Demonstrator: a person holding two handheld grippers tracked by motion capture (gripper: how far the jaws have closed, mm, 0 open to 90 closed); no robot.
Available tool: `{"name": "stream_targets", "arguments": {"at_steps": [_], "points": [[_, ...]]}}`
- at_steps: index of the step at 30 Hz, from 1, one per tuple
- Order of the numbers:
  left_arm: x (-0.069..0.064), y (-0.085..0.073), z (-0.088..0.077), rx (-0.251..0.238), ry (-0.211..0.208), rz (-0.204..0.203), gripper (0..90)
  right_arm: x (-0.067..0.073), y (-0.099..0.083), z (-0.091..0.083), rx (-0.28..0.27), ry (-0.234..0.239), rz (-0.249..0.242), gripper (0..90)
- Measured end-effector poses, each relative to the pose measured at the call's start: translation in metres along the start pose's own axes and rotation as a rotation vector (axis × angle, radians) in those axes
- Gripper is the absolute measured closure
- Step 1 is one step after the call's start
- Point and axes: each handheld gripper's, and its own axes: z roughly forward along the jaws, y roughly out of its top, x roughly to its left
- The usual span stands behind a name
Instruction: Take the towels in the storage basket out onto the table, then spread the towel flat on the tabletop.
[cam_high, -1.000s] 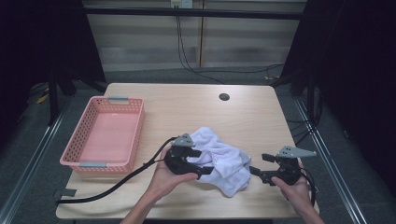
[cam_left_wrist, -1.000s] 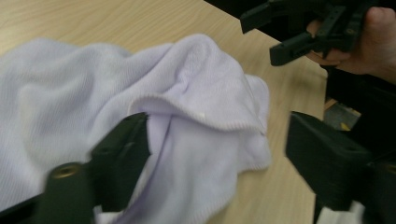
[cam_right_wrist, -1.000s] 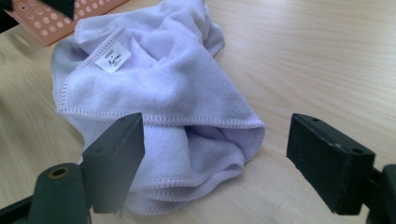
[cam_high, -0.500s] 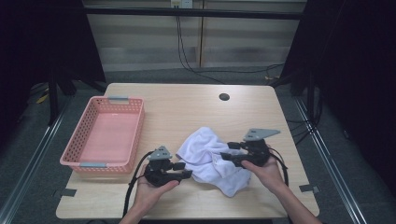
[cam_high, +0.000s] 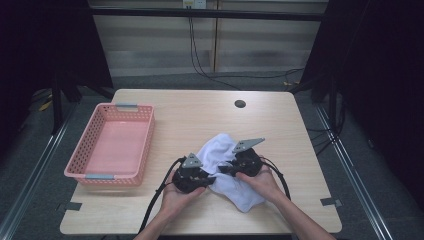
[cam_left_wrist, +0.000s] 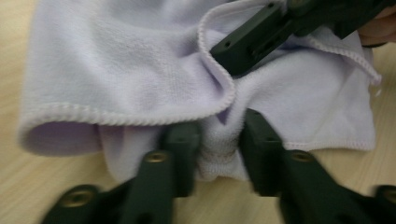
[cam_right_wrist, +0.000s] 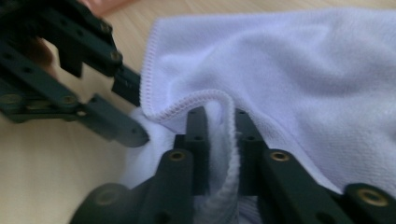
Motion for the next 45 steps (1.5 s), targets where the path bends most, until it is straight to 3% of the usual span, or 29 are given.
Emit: {"name": "stream_targets", "arguments": {"at_steps": [3, 6, 9, 10, 11, 12, 13, 14, 17, 18, 19, 20, 23, 24, 25, 28, 29, 30, 31, 32, 34, 37, 38, 39, 40, 42, 43, 44, 45], "points": [[0.000, 0.001, -0.004, -0.019, 0.017, -0.003, 82.8, -0.003, 0.003, -0.007, -0.038, 0.021, 0.023, 83.8], [-0.002, 0.004, -0.011, -0.046, -0.024, -0.027, 83.1, -0.010, 0.010, -0.026, -0.105, -0.008, 0.042, 84.7], [-0.004, 0.007, -0.018, -0.069, -0.030, -0.028, 83.2, -0.017, 0.015, -0.040, -0.152, -0.017, 0.061, 85.0], [-0.005, 0.013, -0.028, -0.102, -0.044, -0.022, 83.2, -0.026, 0.021, -0.056, -0.198, -0.042, 0.075, 85.3], [-0.005, 0.013, -0.028, -0.102, -0.044, -0.022, 83.2, -0.026, 0.021, -0.056, -0.198, -0.042, 0.075, 85.3], [-0.007, 0.022, -0.039, -0.138, -0.059, -0.006, 83.1, -0.036, 0.029, -0.070, -0.245, -0.050, 0.088, 85.4], [-0.007, 0.022, -0.039, -0.138, -0.059, -0.006, 83.1, -0.036, 0.029, -0.070, -0.245, -0.050, 0.088, 85.4], [-0.008, 0.029, -0.051, -0.177, -0.062, 0.002, 83.1, -0.044, 0.038, -0.082, -0.268, -0.076, 0.087, 85.5], [-0.008, 0.036, -0.063, -0.215, -0.056, 0.009, 83.2, -0.056, 0.051, -0.097, -0.293, -0.112, 0.101, 85.6], [-0.007, 0.041, -0.077, -0.256, -0.059, 0.004, 83.2, -0.060, 0.055, -0.102, -0.306, -0.131, 0.102, 85.6], [-0.007, 0.041, -0.077, -0.256, -0.059, 0.004, 83.2, -0.060, 0.055, -0.102, -0.306, -0.131, 0.102, 85.6], [-0.005, 0.043, -0.090, -0.294, -0.056, -0.009, 83.2, -0.070, 0.062, -0.111, -0.326, -0.160, 0.117, 85.7], [-0.003, 0.045, -0.104, -0.321, -0.034, 0.001, 83.1, -0.079, 0.069, -0.120, -0.346, -0.191, 0.124, 85.8], [0.002, 0.045, -0.120, -0.353, -0.033, -0.021, 83.1, -0.088, 0.074, -0.130, -0.359, -0.223, 0.136, 85.7], [0.002, 0.045, -0.120, -0.353, -0.033, -0.021, 83.2, -0.088, 0.074, -0.130, -0.359, -0.223, 0.136, 85.7], [0.010, 0.041, -0.147, -0.407, 0.007, -0.033, 83.2, -0.103, 0.079, -0.148, -0.385, -0.279, 0.153, 86.1], [0.010, 0.041, -0.147, -0.407, 0.007, -0.033, 83.2, -0.103, 0.079, -0.148, -0.385, -0.279, 0.153, 86.1], [0.013, 0.039, -0.159, -0.428, 0.041, -0.030, 83.2, -0.111, 0.081, -0.156, -0.394, -0.307, 0.162, 86.2], [0.013, 0.039, -0.159, -0.428, 0.041, -0.030, 83.2, -0.111, 0.081, -0.156, -0.394, -0.307, 0.162, 86.2], [0.016, 0.035, -0.169, -0.460, 0.042, -0.048, 83.3, -0.120, 0.080, -0.163, -0.399, -0.334, 0.178, 86.3], [0.019, 0.032, -0.175, -0.464, 0.042, -0.062, 83.3, -0.128, 0.079, -0.169, -0.410, -0.345, 0.203, 86.4], [0.019, 0.030, -0.179, -0.473, 0.076, -0.064, 85.1, -0.136, 0.078, -0.173, -0.403, -0.374, 0.213, 86.5], [0.021, 0.028, -0.182, -0.482, 0.058, -0.081, 85.1, -0.146, 0.076, -0.177, -0.391, -0.426, 0.229, 86.7], [0.021, 0.028, -0.182, -0.482, 0.058, -0.081, 85.2, -0.146, 0.076, -0.177, -0.391, -0.426, 0.229, 86.7], [0.020, 0.028, -0.181, -0.458, 0.099, -0.060, 85.2, -0.151, 0.075, -0.179, -0.389, -0.436, 0.237, 86.6], [0.021, 0.027, -0.177, -0.437, 0.080, -0.063, 85.2, -0.167, 0.070, -0.182, -0.352, -0.491, 0.256, 86.1], [0.020, 0.028, -0.175, -0.431, 0.081, -0.057, 84.9, -0.172, 0.067, -0.182, -0.347, -0.507, 0.267, 83.2], [0.017, 0.028, -0.170, -0.414, 0.071, -0.034, 83.0, -0.176, 0.063, -0.181, -0.344, -0.496, 0.268, 69.7], [0.017, 0.028, -0.170, -0.414, 0.071, -0.034, 76.1, -0.176, 0.063, -0.181, -0.344, -0.496, 0.268, 69.7]]}}
